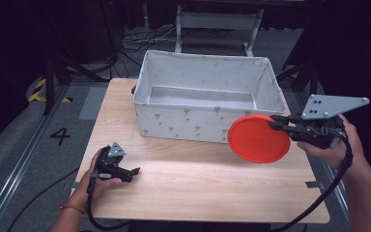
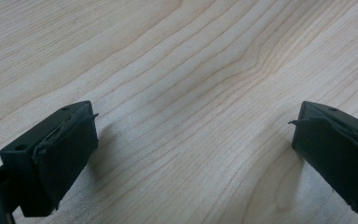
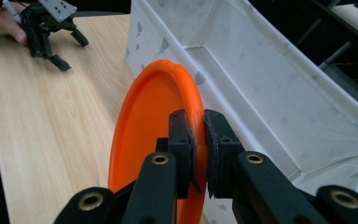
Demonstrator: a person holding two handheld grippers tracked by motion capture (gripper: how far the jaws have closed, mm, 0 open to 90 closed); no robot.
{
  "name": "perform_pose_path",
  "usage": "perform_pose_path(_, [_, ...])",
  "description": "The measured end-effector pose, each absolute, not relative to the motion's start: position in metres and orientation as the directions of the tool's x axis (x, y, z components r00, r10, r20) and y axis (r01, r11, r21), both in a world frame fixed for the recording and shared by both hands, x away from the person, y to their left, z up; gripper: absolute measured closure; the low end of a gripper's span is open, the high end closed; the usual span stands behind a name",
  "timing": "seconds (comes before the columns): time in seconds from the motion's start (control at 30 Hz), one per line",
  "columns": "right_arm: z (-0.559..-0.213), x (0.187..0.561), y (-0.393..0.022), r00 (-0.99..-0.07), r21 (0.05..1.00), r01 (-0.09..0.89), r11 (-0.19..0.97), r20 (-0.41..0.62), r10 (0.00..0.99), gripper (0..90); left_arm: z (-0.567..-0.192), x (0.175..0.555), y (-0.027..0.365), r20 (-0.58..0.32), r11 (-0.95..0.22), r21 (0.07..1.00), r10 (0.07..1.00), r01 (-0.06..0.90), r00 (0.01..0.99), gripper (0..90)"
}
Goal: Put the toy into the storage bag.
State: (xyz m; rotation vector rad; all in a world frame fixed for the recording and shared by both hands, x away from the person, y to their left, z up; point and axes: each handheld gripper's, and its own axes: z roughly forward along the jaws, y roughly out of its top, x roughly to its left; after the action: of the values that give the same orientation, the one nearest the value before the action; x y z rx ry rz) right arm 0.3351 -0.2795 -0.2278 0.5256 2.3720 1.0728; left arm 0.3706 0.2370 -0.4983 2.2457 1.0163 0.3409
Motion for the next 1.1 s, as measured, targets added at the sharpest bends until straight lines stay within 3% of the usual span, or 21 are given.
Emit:
perform_pose_path(0.6, [-0.186,0.379,-0.287,-0.754,0.792,0.165,0.588,-0.283,0.592,82.2,-0.498,0.37,0.237,-0.027,-0.493,0.65,0.746,0.578,0.666,0.5])
perform_pose_path(1.1, [-0.178,0.432,-0.298,-0.712,0.82,0.202,0.536,-0.253,0.655,82.2,-0.498,0.37,0.237,-0.027,-0.494,0.648,0.745,0.579,0.666,0.5])
